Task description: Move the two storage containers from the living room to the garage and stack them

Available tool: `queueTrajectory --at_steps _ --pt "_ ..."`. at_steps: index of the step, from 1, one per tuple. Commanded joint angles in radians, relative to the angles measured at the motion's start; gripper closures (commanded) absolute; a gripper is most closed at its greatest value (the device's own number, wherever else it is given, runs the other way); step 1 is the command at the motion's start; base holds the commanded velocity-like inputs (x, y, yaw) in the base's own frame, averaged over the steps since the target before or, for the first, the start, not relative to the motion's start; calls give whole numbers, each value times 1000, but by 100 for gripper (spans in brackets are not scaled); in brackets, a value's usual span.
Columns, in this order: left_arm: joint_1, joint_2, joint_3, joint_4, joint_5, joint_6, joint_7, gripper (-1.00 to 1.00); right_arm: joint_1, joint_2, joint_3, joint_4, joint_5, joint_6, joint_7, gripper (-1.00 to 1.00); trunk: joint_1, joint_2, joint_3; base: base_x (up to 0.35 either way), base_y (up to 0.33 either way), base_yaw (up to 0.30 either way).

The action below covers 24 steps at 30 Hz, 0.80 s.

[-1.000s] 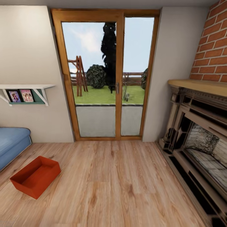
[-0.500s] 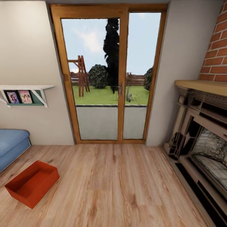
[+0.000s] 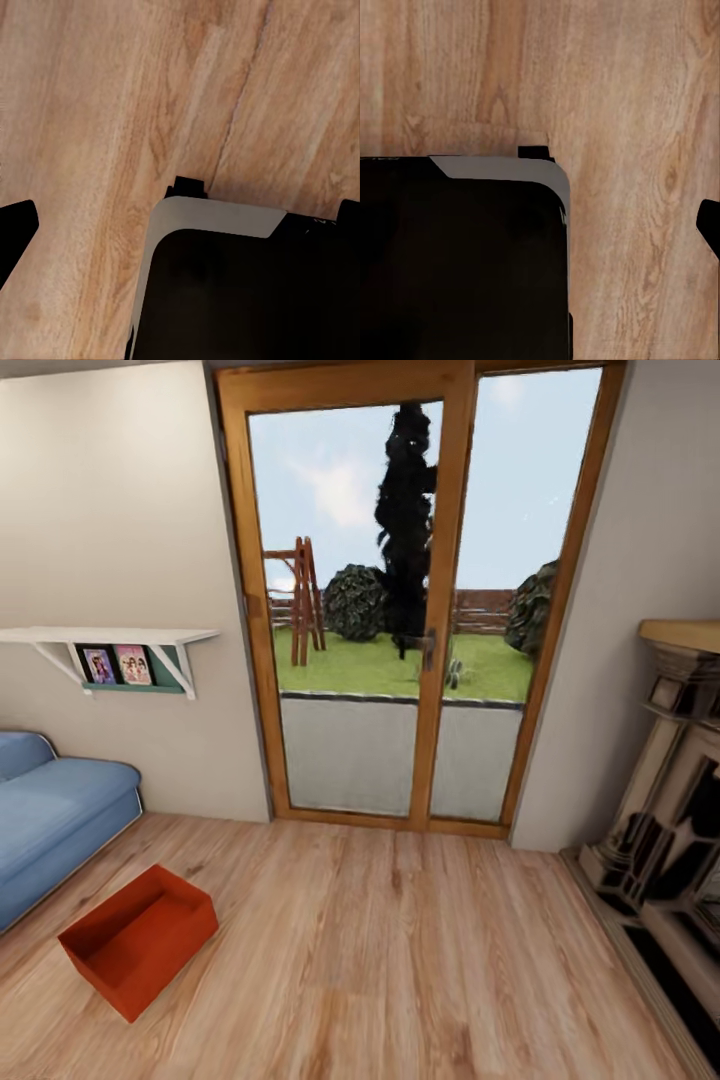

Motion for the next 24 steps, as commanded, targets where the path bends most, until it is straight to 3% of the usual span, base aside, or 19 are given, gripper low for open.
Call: queueTrajectory --at_steps 1,24 --pt "-1 0 -9 1 8 -3 2 -100 -1 0 5 3 -5 -6 -2 -100 1 -1 -1 318 0 268" --pt "-1 0 -9 1 8 -3 2 -100 -1 1 5 3 -6 -6 -2 -100 1 -1 -1 318 0 268"
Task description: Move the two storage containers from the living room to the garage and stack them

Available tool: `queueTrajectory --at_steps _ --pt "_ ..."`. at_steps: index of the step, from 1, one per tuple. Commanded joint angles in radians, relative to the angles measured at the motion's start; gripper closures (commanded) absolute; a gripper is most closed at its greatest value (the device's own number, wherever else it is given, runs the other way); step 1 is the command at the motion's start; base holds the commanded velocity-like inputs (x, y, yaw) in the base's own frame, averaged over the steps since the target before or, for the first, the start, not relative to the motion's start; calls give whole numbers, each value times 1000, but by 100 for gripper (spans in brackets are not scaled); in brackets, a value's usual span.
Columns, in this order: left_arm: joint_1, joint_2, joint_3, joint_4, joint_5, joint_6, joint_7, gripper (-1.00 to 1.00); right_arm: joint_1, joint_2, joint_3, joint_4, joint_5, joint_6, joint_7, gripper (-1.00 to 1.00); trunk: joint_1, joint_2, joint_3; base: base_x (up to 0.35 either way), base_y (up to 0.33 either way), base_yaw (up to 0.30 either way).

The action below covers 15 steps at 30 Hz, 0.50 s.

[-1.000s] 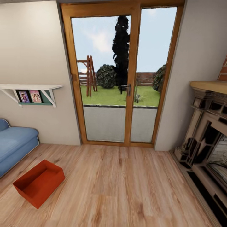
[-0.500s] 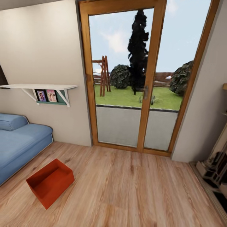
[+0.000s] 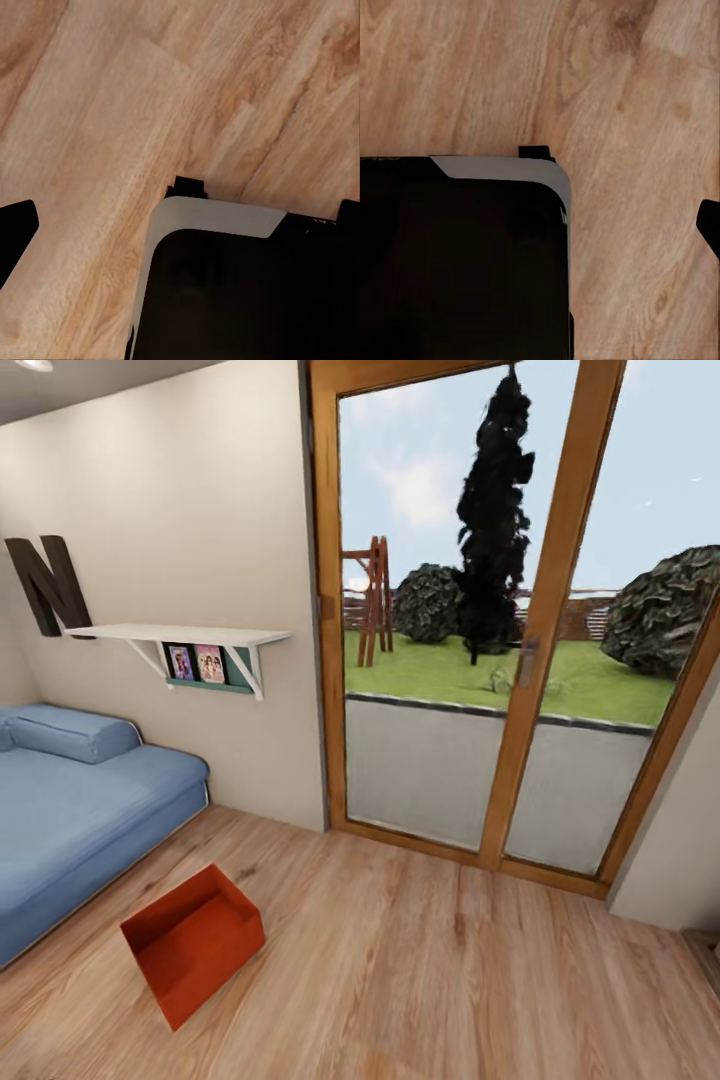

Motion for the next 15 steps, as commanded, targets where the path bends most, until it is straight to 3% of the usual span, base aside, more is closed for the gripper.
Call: queueTrajectory --at_steps 1,15 --pt "-1 0 -9 1 8 -3 2 -100 -1 0 5 3 -5 -6 -2 -100 1 -1 -1 318 0 268" --pt "-1 0 -8 1 8 -3 2 -100 -1 -1 5 3 -5 -6 -1 -100 1 -1 -1 318 0 268"
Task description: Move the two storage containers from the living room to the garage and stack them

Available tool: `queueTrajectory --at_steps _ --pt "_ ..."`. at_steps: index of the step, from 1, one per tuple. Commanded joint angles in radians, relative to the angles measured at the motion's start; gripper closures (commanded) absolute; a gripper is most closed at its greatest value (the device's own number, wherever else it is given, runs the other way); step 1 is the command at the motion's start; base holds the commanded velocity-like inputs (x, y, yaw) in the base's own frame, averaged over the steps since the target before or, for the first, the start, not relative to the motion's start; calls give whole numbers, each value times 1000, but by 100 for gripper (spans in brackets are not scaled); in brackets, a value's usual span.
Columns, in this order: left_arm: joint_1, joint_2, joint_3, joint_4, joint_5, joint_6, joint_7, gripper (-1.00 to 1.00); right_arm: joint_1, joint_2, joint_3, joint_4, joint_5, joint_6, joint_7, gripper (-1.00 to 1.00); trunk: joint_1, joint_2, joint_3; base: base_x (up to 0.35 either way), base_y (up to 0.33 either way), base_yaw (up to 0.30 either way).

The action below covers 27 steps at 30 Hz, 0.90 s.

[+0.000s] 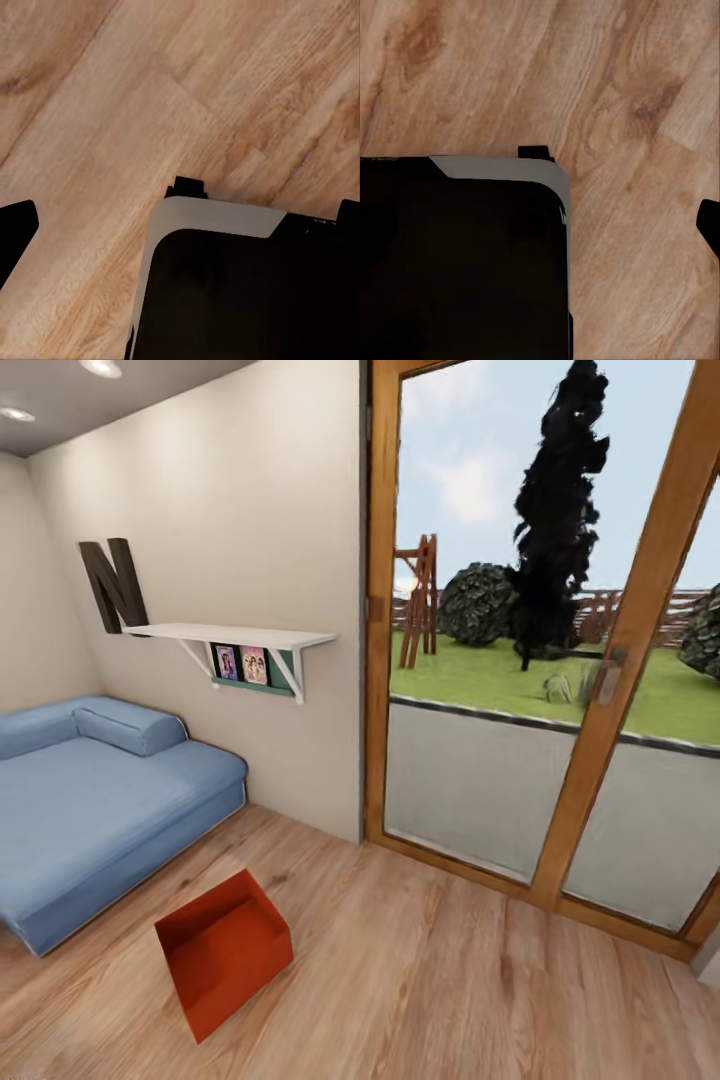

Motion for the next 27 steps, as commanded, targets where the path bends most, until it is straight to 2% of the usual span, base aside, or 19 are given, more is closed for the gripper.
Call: queueTrajectory --at_steps 1,9,18,27 --pt "-1 0 -8 1 8 -3 2 -100 -1 0 5 3 -5 -6 -2 -100 1 -1 -1 318 0 268" --pt "-1 0 -9 1 8 -3 2 -100 -1 0 5 3 -5 -6 -2 -100 1 -1 -1 318 0 243" --pt "-1 0 -9 1 8 -3 2 -100 -1 0 5 3 -5 -6 -2 -100 1 -1 -1 318 -30 37" --pt "-1 0 -9 1 8 -3 2 -100 -1 -1 5 3 -6 -6 0 -100 1 -1 -1 311 -134 77"
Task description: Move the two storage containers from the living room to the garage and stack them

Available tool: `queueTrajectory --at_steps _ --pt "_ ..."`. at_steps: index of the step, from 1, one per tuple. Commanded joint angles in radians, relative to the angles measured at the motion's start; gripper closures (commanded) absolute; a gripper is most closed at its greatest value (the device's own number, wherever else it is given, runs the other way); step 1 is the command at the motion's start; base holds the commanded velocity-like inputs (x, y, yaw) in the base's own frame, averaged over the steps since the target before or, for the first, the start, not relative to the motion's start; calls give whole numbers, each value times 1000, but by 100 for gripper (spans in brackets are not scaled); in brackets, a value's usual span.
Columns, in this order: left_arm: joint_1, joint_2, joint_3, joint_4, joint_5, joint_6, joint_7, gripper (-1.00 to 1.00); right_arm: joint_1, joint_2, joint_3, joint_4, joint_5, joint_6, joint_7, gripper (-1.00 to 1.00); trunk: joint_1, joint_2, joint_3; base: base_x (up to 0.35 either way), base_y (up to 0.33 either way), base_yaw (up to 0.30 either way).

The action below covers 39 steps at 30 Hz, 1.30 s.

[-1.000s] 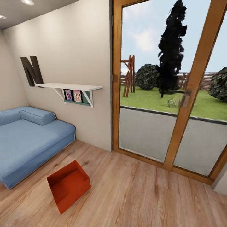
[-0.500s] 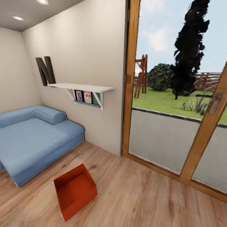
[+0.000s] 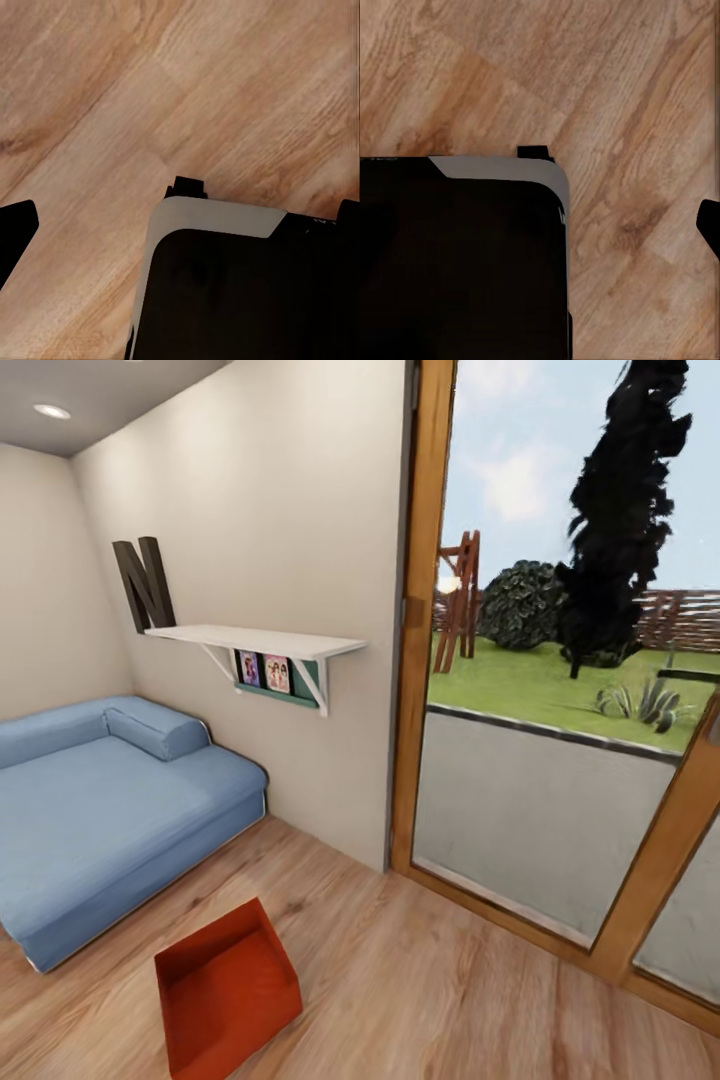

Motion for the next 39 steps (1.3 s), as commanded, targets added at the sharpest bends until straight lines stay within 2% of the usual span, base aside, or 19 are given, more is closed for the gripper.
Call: queueTrajectory --at_steps 1,14,27,39 --pt "-1 0 -8 1 8 -3 2 -100 -1 0 5 3 -5 -6 -1 -100 1 -1 -1 300 -184 13" --pt "-1 0 -9 1 8 -4 2 -100 -1 0 7 2 -3 -6 -2 -100 1 -1 -1 290 -212 29" --pt "-1 0 -8 1 8 -9 2 -100 -1 -1 6 2 -2 -6 -2 -100 1 -1 -1 256 -206 264" --pt "-1 0 -8 1 8 -12 2 -100 -1 -1 7 2 -2 -6 -2 -100 1 -1 -1 18 -12 268"
